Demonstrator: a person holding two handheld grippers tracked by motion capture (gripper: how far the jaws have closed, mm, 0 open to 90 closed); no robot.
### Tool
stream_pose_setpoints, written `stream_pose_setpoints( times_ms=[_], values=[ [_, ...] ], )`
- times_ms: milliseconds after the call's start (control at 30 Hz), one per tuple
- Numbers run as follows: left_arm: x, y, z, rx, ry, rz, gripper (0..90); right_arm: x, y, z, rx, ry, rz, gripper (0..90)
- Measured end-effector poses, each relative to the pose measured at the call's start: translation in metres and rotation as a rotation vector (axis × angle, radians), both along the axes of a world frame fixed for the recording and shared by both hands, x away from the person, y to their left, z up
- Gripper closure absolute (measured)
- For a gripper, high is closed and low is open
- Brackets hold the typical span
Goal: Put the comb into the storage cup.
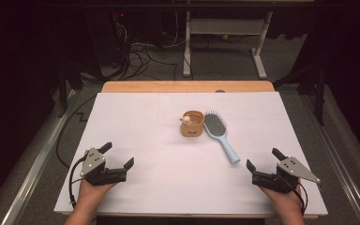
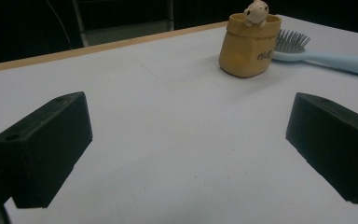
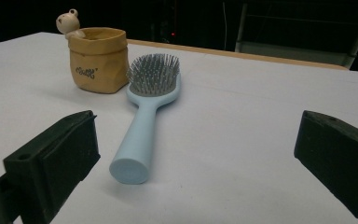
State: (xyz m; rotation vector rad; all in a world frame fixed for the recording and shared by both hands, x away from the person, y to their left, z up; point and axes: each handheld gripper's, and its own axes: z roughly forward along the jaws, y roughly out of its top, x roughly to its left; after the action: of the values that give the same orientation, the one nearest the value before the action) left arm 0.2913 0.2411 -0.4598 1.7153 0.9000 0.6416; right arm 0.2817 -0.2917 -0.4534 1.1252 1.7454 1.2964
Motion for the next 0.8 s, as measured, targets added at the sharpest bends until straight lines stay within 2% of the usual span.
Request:
stream_pose_setpoints(
  times_ms=[233, 433, 633, 667, 767, 800],
  values=[
    [0.0002, -0.0001, -0.0015, -0.004, -0.001, 0.006, 1.8, 0.0002, -0.0014, 0.0020, -0.006, 0.009, -0.008, 0.5],
    [-0.0014, -0.0012, -0.0016, -0.007, -0.008, -0.002, 2.3, 0.0020, 0.0003, 0.0023, -0.041, 0.063, -0.015, 0.5],
    [-0.0013, -0.0009, -0.0013, -0.011, 0.002, -0.001, 2.5, 0.0029, 0.0010, 0.0037, -0.053, 0.100, -0.016, 0.5],
    [-0.0008, -0.0012, -0.0018, -0.014, 0.006, -0.008, 2.5, 0.0036, 0.0014, 0.0036, -0.063, 0.118, -0.014, 0.5],
    [-0.0008, -0.0020, -0.0014, -0.004, 0.011, -0.009, 2.5, 0.0045, 0.0022, 0.0028, -0.066, 0.135, -0.008, 0.5],
    [-0.0012, -0.0027, -0.0011, -0.003, 0.003, -0.011, 2.5, 0.0055, 0.0032, 0.0019, -0.075, 0.157, -0.005, 0.5]
  ],
)
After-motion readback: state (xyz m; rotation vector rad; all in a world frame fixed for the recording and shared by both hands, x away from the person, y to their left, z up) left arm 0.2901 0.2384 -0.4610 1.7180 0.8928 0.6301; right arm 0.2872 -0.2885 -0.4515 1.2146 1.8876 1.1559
